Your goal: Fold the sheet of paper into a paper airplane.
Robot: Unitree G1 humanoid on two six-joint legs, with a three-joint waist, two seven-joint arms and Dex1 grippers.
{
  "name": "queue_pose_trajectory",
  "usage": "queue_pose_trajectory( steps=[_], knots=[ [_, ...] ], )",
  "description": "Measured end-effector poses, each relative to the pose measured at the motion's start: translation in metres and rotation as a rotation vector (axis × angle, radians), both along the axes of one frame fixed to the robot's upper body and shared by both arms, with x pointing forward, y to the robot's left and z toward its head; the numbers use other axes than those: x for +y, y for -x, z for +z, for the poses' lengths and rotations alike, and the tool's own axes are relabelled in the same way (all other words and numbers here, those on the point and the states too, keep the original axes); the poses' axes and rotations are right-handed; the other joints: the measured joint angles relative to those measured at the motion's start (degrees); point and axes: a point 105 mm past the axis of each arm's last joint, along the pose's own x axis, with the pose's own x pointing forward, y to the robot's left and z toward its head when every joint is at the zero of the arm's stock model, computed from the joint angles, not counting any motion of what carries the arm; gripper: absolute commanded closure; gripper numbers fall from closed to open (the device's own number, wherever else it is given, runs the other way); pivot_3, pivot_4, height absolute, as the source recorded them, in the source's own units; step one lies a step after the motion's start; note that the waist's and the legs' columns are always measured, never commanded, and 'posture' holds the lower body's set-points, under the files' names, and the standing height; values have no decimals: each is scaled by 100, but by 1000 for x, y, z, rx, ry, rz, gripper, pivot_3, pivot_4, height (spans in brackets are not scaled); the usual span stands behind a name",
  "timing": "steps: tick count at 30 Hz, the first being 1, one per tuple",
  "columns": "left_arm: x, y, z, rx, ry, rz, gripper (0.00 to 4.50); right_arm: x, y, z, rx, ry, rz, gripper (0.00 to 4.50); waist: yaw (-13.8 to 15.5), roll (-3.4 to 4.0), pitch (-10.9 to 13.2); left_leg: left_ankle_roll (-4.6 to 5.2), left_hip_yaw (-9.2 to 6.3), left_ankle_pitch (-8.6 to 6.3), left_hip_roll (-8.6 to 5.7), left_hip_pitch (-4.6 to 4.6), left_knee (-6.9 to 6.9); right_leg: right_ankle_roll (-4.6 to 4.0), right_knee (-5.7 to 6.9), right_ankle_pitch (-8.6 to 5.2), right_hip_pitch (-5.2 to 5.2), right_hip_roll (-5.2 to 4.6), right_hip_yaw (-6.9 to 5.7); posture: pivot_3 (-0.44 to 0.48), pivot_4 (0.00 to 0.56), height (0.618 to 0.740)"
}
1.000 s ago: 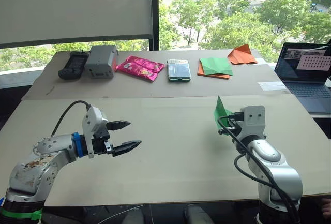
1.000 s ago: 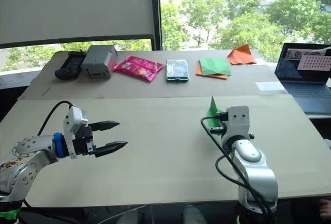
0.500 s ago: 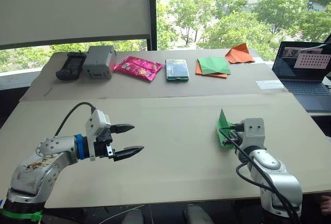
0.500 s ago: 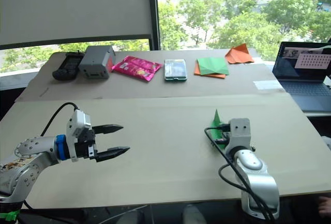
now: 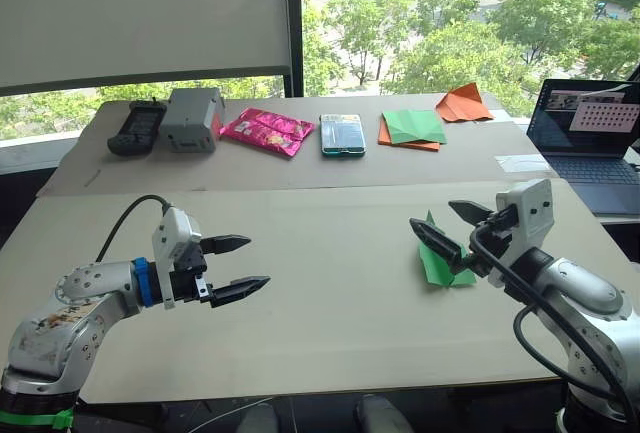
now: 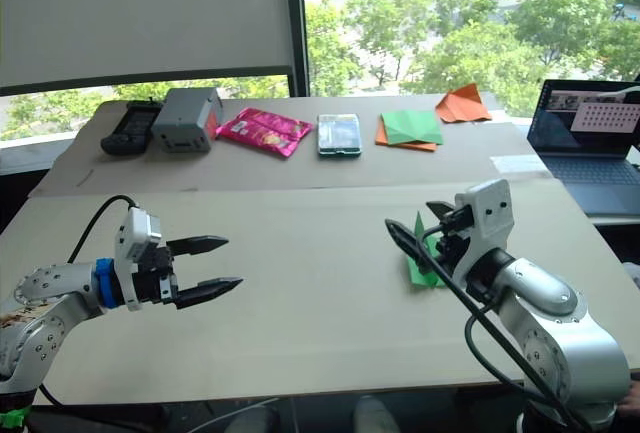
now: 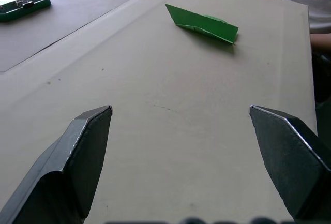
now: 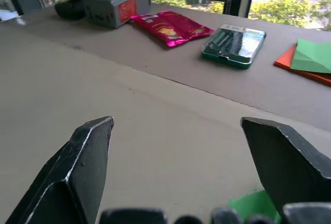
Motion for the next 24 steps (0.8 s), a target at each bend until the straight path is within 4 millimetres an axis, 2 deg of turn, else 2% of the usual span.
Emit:
queue_pose_trajectory(
  steps=[3,8,12,18,24],
  knots=[
    [6,-5,-6,9,16,50,0,13,1,-8,17,3,78,65,0,-8,2,-13,-1,-8,0,-3,0,0,-13,0,-5,0,0,0,150,740],
    [15,-11,-8,-27,20,121,0,29,4,-44,109,-19,139,65,38,-7,2,-37,0,-22,0,-7,3,0,-25,0,-4,0,2,0,150,740],
    [20,-13,-14,-33,11,165,0,30,0,-63,139,-19,138,65,70,-6,2,-9,2,-5,-1,-7,5,1,-26,1,-2,0,3,0,150,740],
    [21,-13,-17,-42,9,189,0,28,-10,-62,101,-16,126,65,107,-5,1,-10,2,-6,0,-7,5,2,-25,1,-2,1,3,0,150,740],
    [22,-14,-18,-41,12,207,0,29,-11,-64,101,-19,129,65,109,-5,1,-9,2,-5,0,-7,5,2,-25,2,0,1,3,0,150,740]
  ],
)
